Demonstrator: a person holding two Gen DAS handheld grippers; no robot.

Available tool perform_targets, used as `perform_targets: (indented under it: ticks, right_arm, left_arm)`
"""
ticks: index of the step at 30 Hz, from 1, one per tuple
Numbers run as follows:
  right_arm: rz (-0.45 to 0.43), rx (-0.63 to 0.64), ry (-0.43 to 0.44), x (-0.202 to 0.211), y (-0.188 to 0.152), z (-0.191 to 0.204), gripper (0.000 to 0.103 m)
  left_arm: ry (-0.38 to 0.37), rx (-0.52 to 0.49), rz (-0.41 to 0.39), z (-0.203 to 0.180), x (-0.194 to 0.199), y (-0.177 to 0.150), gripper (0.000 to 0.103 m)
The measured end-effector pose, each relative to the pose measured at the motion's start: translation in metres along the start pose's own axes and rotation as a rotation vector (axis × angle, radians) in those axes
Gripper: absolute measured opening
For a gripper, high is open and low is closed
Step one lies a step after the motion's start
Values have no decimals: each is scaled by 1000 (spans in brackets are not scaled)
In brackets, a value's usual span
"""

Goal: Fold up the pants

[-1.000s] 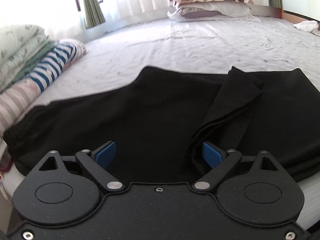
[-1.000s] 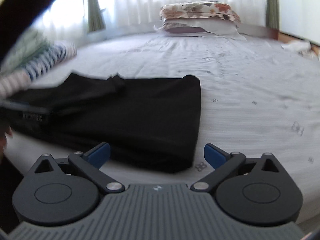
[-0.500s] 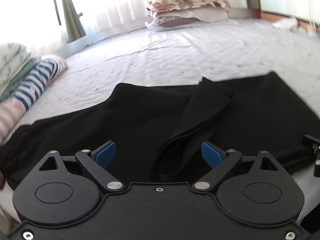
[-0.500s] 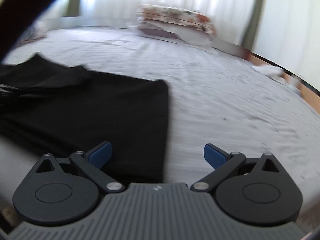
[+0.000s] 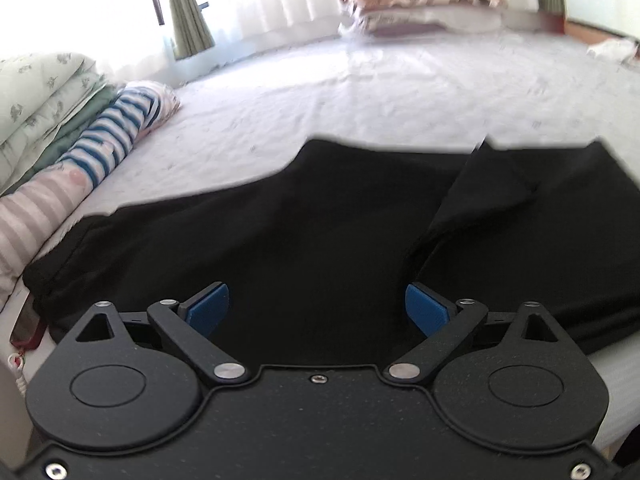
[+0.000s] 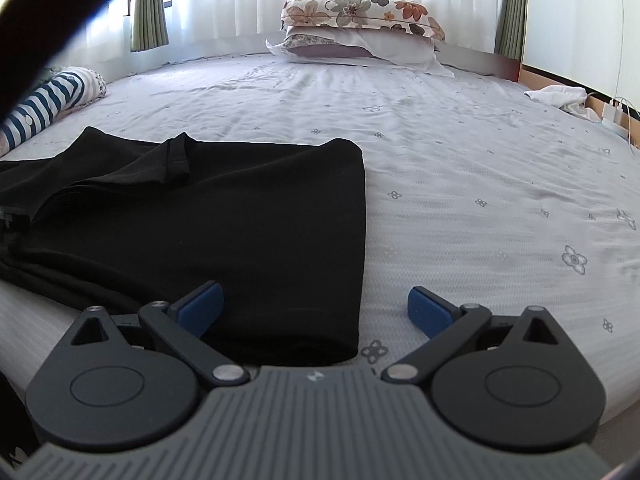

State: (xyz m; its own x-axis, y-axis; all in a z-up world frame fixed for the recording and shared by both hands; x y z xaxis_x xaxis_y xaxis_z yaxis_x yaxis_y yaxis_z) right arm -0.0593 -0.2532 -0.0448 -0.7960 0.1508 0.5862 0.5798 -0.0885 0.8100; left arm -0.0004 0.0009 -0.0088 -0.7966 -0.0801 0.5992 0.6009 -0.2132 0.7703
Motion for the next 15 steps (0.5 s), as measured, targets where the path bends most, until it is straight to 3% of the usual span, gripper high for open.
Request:
perform_targets:
  ticks: [6,11,15]
  right_arm:
    - [-1,-3,-2,-1,1,1,103]
    - [-6,-10,-8,0,2,2,103]
    - [-8,-11,-12,0,1,2,103]
  left_arm:
    - [-68,-136,-102,-54,1,34,97]
    - [-71,-271,-45,-110,-39,32,97]
    - [-29,-207,-33,-101,-60,42,97]
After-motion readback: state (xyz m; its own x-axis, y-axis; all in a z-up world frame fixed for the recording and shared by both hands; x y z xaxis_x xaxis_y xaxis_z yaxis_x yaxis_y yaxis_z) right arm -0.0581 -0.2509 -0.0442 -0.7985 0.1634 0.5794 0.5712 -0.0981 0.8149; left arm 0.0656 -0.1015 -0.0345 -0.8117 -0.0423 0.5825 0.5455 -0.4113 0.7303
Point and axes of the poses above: each gripper's, at about its wrist camera, not at the fingertips, and x roughly against the way its jaws point, z to its left, y to its top, the point moved 9 cm from there along -x, roughly the way its jaws point
